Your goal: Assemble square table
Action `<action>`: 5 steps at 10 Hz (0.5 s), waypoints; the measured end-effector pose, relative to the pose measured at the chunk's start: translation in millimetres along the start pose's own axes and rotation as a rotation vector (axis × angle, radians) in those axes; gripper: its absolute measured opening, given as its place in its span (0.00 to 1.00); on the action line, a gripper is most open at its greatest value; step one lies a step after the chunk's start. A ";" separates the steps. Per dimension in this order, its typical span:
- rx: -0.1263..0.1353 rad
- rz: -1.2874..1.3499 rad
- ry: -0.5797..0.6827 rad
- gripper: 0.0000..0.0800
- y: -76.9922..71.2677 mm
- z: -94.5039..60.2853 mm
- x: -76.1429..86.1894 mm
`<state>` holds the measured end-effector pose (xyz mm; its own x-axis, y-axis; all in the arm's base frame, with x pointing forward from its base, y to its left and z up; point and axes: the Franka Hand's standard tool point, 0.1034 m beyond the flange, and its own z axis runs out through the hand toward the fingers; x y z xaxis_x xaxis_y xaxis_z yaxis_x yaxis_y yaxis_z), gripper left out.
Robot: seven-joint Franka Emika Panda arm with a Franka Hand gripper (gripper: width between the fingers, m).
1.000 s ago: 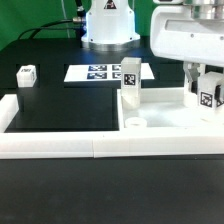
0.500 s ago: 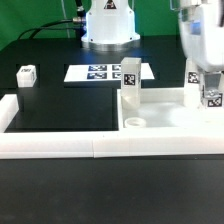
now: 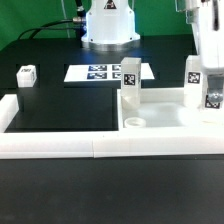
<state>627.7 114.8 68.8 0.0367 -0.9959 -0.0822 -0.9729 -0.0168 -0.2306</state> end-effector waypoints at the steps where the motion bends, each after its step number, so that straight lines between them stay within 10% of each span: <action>1: 0.009 -0.252 -0.002 0.78 -3.2 -0.4 3.9; 5: 0.020 -0.618 -0.014 0.81 -3.6 2.4 6.5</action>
Offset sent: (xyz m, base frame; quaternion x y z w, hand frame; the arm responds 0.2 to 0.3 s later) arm 0.0000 0.0000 0.0000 0.0000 0.0000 -0.1296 0.9916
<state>632.0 108.6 66.7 0.5953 -0.8013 0.0598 -0.7662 -0.5885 -0.2579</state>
